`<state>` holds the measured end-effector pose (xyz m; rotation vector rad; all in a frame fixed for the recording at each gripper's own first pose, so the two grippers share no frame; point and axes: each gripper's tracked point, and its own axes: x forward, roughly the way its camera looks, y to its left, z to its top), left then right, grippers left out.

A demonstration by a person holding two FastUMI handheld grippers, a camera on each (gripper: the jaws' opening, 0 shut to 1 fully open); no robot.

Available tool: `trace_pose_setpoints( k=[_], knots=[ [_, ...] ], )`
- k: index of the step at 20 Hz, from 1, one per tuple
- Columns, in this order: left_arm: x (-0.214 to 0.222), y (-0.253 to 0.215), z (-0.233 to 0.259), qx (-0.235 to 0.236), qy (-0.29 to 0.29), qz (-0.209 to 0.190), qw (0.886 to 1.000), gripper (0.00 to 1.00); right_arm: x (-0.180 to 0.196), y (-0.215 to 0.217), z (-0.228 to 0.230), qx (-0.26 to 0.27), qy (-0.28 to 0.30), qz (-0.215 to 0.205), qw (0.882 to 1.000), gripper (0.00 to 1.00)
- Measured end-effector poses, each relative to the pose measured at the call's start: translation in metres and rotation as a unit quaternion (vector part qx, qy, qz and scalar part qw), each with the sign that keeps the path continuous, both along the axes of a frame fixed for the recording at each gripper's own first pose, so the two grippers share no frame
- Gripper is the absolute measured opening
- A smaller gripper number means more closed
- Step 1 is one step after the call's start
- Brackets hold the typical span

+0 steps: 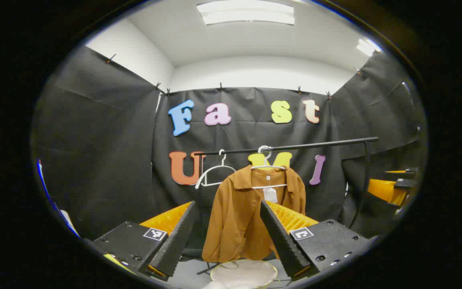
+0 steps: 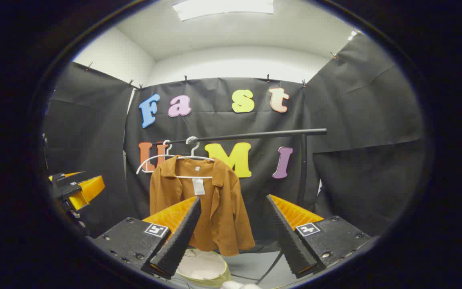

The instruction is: Grasp the clothes on the hanger with both hands and then place them into the laundry hamper below.

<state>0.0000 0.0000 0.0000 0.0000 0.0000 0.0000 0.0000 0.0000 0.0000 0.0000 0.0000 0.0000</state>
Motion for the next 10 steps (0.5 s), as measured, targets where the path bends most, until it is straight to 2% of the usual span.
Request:
trace_pose_setpoints(
  k=[1, 3, 10],
  knots=[
    [0.0006, 0.0010, -0.0015, 0.001, 0.001, -0.004, 1.000, 1.00, -0.0002, 0.0035, 0.0005, 0.000, -0.001, 0.002, 1.000, 1.00],
    [0.0019, -0.0002, -0.0030, -0.004, 0.004, -0.016, 1.000, 1.00, 0.0005, 0.0077, -0.0008, 0.001, 0.001, 0.001, 1.000, 1.00],
    [0.0076, -0.0016, -0.0108, 0.001, 0.009, -0.021, 1.000, 1.00, 0.0097, 0.0075, -0.0077, 0.005, 0.005, -0.001, 1.000, 1.00]
  ],
)
